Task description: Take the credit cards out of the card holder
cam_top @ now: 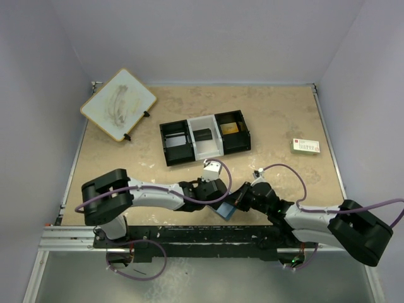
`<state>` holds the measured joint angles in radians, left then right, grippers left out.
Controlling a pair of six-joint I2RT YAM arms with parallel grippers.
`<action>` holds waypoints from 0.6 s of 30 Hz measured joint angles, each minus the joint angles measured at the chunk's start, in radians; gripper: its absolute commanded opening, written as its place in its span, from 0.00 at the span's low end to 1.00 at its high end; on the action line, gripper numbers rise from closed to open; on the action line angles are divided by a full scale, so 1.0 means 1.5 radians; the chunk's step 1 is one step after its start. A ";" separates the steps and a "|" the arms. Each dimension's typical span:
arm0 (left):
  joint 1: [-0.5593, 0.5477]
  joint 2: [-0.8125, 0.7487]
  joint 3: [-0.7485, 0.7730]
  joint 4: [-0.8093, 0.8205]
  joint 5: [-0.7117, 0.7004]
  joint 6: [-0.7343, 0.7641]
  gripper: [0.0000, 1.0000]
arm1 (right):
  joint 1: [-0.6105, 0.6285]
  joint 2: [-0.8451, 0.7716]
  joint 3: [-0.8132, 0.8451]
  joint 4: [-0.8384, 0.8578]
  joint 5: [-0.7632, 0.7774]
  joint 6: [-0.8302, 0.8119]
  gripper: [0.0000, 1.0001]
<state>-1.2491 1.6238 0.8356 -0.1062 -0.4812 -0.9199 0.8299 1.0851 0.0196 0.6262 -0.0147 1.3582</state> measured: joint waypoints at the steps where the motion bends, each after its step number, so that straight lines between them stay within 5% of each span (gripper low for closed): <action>1: 0.000 0.017 0.008 -0.010 -0.007 0.000 0.21 | 0.000 -0.001 0.000 0.000 0.000 0.000 0.05; 18: 0.002 0.047 0.038 -0.061 -0.062 -0.020 0.18 | -0.001 0.007 -0.001 0.038 0.004 0.018 0.19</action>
<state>-1.2457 1.6947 0.8921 -0.1970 -0.5735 -0.9504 0.8288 1.0962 0.0177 0.6827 -0.0093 1.3853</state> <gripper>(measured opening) 0.182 0.172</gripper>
